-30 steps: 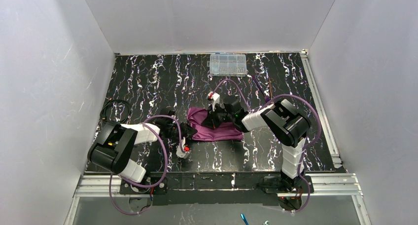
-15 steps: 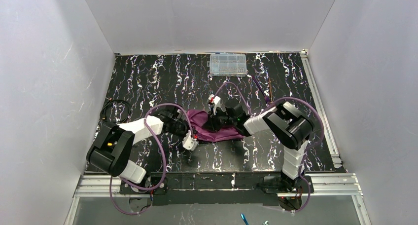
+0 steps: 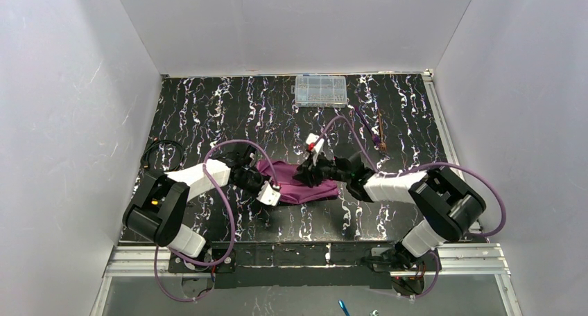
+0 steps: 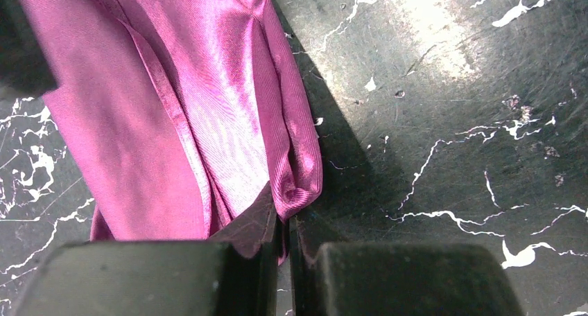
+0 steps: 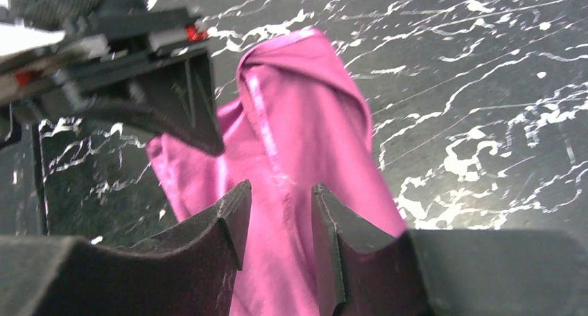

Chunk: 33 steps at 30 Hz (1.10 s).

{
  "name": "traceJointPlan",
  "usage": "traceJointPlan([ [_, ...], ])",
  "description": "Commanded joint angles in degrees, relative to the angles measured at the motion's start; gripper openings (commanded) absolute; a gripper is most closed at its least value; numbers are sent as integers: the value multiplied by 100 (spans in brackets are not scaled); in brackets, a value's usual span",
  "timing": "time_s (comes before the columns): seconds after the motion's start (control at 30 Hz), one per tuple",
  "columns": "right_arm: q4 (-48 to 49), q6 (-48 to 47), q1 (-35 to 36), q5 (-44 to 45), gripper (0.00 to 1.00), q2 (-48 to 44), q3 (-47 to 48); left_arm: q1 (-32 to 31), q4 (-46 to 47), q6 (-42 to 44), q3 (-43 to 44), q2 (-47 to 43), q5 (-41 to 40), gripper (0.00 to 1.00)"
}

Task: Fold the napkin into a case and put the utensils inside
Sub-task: Pick up the 2/3-rectangle-folded napkin from the center of the board, then pass from the left arm to the right

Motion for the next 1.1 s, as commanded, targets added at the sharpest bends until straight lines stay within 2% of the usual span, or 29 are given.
traceJointPlan([
  [0.0, 104, -514, 376, 342, 46, -329, -369, -13, -141, -360, 106, -7, 110, 0],
  [0.3, 324, -944, 1196, 1012, 47, -304, -491, -13, -121, -653, 186, -2, 109, 0],
  [0.37, 483, -975, 1313, 1078, 57, -268, -536, -13, -106, -650, 159, -8, 117, 0],
  [0.6, 940, -928, 1491, 1135, 59, -215, -790, -14, -44, -613, 56, -109, 144, 0],
  [0.67, 1006, -957, 1505, 1146, 85, -244, -894, -14, -46, -624, 49, -143, 142, 0],
  [0.7, 1054, -970, 1511, 1164, 87, -258, -944, -14, -61, -600, 40, -157, 134, 0],
  [1.07, 1182, -1325, 1720, 1268, 86, 329, -666, -5, -259, -462, 95, -235, 169, 0],
])
